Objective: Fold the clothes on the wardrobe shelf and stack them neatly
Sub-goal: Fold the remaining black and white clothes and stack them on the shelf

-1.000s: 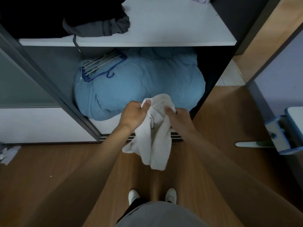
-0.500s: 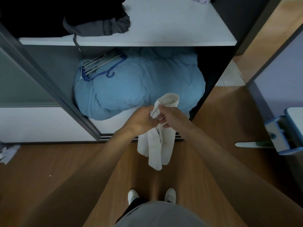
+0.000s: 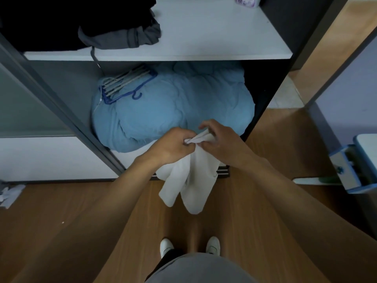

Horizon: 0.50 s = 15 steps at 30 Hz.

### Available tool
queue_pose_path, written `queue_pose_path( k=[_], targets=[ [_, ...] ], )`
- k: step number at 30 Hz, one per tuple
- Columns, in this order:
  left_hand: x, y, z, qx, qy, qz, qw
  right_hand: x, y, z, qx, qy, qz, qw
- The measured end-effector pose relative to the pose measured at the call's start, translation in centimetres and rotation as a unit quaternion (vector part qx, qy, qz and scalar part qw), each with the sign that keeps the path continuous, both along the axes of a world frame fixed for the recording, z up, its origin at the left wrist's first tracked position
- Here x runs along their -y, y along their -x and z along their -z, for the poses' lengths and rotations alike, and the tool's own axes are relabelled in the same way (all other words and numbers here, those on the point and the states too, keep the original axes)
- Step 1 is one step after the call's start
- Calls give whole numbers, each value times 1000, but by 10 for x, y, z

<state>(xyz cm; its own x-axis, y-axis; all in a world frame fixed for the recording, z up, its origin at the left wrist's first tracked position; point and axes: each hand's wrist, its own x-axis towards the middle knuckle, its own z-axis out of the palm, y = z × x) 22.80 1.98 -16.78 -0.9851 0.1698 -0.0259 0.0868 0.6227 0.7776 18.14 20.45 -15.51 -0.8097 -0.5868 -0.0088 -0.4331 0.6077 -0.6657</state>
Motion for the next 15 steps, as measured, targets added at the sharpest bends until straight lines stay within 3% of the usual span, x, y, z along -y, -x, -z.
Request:
queue_pose_path(
  k=[5, 9, 12, 15],
  targets=[
    [9, -7, 9, -48, -10, -80, 996, 2, -5, 5, -15, 87, 52, 995],
    [25, -25, 30, -96, 61, -81, 990, 3, -6, 0, 9, 136, 82, 987],
    [20, -32, 41, -164, 108, -89, 977, 7, -5, 0, 6, 115, 94, 989],
    [7, -34, 42, -137, 135, -160, 968, 11, -4, 1, 6, 89, 113, 990]
  ],
)
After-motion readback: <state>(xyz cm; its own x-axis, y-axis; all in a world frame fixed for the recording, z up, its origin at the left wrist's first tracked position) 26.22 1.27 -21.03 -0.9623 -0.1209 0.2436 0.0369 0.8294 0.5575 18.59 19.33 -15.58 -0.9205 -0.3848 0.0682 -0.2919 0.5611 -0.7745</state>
